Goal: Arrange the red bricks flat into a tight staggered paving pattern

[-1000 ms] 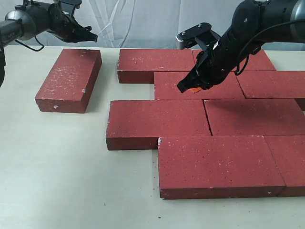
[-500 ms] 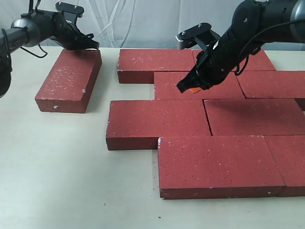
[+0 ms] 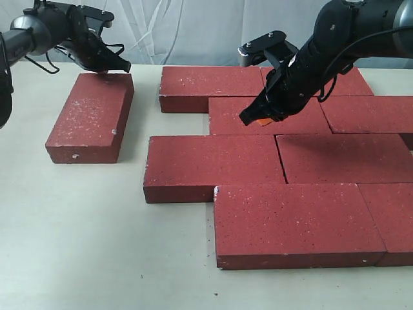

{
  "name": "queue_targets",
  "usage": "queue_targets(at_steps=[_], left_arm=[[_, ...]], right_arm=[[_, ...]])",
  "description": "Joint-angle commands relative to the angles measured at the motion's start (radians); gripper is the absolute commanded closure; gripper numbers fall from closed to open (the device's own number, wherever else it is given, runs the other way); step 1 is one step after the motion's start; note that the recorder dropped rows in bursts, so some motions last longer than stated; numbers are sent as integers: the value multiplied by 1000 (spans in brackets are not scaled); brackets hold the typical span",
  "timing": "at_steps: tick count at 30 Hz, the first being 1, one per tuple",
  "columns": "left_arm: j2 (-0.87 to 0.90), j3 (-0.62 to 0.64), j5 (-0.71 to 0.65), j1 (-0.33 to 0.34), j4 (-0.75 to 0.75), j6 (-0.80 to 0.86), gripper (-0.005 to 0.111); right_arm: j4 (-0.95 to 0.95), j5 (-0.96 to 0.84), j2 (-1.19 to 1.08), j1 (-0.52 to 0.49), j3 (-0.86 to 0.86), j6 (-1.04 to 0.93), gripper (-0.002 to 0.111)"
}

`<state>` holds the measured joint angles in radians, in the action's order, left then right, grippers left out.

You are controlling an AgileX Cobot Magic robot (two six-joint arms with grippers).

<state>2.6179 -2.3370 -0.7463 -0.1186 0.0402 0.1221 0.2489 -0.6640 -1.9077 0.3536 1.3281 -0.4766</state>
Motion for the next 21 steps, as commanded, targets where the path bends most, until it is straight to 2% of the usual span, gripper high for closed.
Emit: queue_targets(at_steps=[1,11,15,21], left_arm=[[-35,1,-143,-3,-6,48,107],[-70,1,-415,-3,-8,123,107],[-78,1,-470,-3,-10,123,107],[-93,1,-475,-3,-10,124,107]], right_arm=[[3,13,7,-3,2,-8,109],[3,13,7,-3,2,-8,109],[3,11,7,-3,2,-8,109],[33,-15,7,26,2,-74,109]])
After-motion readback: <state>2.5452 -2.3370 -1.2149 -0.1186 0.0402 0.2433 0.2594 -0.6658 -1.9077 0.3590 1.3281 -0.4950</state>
